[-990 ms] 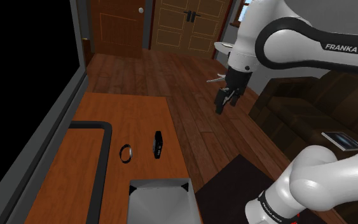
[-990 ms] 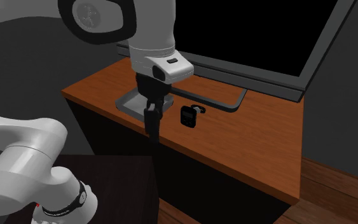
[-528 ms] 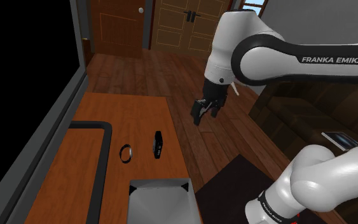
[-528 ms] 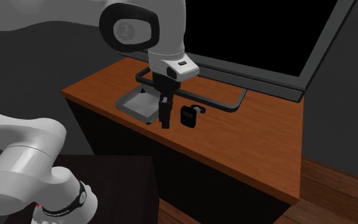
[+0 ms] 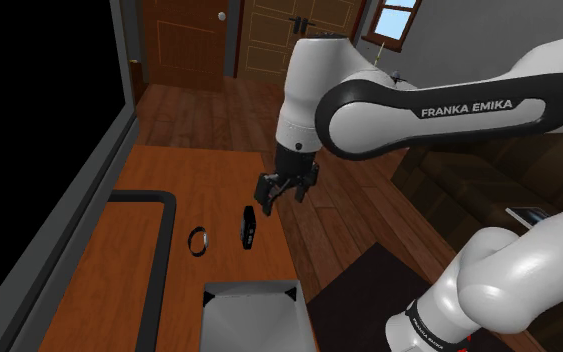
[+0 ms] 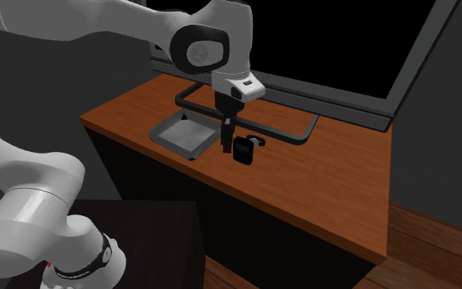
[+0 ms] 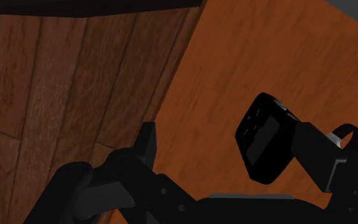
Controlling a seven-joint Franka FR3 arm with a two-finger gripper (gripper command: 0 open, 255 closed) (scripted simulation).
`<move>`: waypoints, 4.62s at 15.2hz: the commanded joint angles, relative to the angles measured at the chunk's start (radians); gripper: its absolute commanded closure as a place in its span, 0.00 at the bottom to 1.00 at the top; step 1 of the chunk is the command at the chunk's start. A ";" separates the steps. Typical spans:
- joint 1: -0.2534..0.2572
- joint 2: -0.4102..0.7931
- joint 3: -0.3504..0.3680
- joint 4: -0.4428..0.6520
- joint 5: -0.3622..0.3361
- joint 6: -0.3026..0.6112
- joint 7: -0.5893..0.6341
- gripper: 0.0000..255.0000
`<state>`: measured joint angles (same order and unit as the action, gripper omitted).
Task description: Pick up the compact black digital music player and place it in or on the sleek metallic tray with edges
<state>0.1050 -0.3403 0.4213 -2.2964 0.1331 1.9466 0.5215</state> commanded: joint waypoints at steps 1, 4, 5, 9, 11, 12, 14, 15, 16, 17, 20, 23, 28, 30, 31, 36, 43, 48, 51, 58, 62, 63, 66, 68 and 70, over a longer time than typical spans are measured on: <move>0.004 0.073 0.041 0.044 -0.008 0.034 0.063 0.00; 0.008 0.173 0.086 0.103 -0.036 0.077 0.143 0.00; 0.009 0.177 0.087 0.093 -0.038 0.091 0.144 0.00; 0.010 0.198 0.093 0.057 -0.046 0.146 0.151 0.00; 0.010 0.210 0.096 0.041 -0.051 0.174 0.156 0.00; 0.010 0.214 0.096 0.036 -0.053 0.182 0.157 0.00; 0.010 0.214 0.096 0.036 -0.053 0.182 0.157 0.00; 0.010 0.214 0.096 0.036 -0.053 0.182 0.157 0.00; 0.010 0.214 0.096 0.036 -0.053 0.182 0.157 0.00; 0.010 0.214 0.096 0.036 -0.053 0.182 0.157 0.00; 0.010 0.214 0.096 0.036 -0.053 0.182 0.157 1.00; 0.010 0.214 0.096 0.036 -0.053 0.182 0.157 1.00; 0.010 0.214 0.096 0.036 -0.053 0.182 0.157 1.00; 0.010 0.207 0.095 0.044 -0.050 0.168 0.154 1.00; 0.010 0.201 0.094 0.052 -0.047 0.154 0.152 1.00; 0.010 0.173 0.086 0.095 -0.036 0.085 0.143 1.00; 0.008 0.144 0.077 0.164 -0.027 -0.010 0.135 1.00; 0.007 0.131 0.070 0.219 -0.025 -0.078 0.132 1.00; 0.006 0.126 0.067 0.255 -0.024 -0.118 0.131 1.00; 0.057 0.039 0.115 0.222 0.030 -0.157 0.212 1.00; 0.099 -0.013 0.161 0.204 0.071 -0.177 0.284 1.00; 0.109 -0.023 0.173 0.202 0.080 -0.183 0.303 1.00; 0.139 -0.049 0.212 0.204 0.108 -0.198 0.364 1.00; 0.157 -0.061 0.240 0.210 0.124 -0.209 0.407 1.00; 0.173 -0.069 0.271 0.221 0.139 -0.218 0.451 1.00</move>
<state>0.2714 -0.4078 0.6784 -2.0807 0.2658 1.7314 0.9517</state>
